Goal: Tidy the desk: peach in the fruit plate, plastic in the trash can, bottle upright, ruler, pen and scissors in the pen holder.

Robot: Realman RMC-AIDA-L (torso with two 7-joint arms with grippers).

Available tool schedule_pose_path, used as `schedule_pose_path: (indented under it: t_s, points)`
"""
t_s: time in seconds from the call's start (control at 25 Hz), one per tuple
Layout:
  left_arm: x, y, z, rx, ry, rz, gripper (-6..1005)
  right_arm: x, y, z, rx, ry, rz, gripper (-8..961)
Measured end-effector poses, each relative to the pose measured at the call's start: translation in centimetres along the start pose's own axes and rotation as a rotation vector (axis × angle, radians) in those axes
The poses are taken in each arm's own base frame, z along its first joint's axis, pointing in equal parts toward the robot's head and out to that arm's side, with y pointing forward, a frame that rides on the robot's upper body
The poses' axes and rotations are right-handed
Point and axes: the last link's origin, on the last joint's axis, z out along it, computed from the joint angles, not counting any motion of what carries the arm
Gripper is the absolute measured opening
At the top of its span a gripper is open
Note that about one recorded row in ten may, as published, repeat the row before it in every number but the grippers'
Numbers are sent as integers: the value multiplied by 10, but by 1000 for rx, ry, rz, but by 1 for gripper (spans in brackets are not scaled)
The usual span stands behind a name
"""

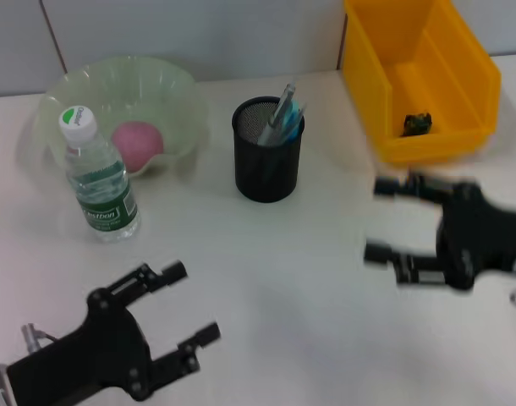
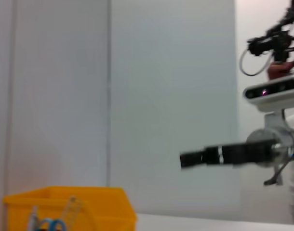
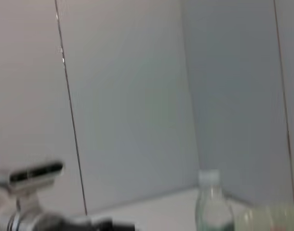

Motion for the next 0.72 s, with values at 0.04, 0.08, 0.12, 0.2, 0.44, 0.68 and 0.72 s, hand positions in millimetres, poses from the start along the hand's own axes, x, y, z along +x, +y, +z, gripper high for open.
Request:
schedule_pose_path:
  t_s: [0.04, 0.08, 0.12, 0.2, 0.44, 0.68, 0.72]
  points:
    - [-1, 1, 1, -24, -11, 1, 738, 12, 3, -4, 6, 21, 6, 838]
    - [-2, 2, 1, -38, -18, -2, 738, 23, 6, -6, 14, 35, 15, 838]
    - [-2, 2, 1, -38, -18, -2, 738, 32, 8, -6, 23, 43, 20, 838]
    - [-4, 0, 2, -52, -40, -27, 738, 47, 12, -6, 48, 38, 24, 838]
    - [-5, -1, 1, -49, -53, -59, 738, 52, 14, 0, 46, 21, 29, 838]
    - [-6, -1, -1, -41, -59, -64, 738, 55, 8, 12, 39, 34, 50, 838]
    - [-6, -1, -2, -41, -63, -64, 738, 55, 7, 14, 40, 36, 52, 838]
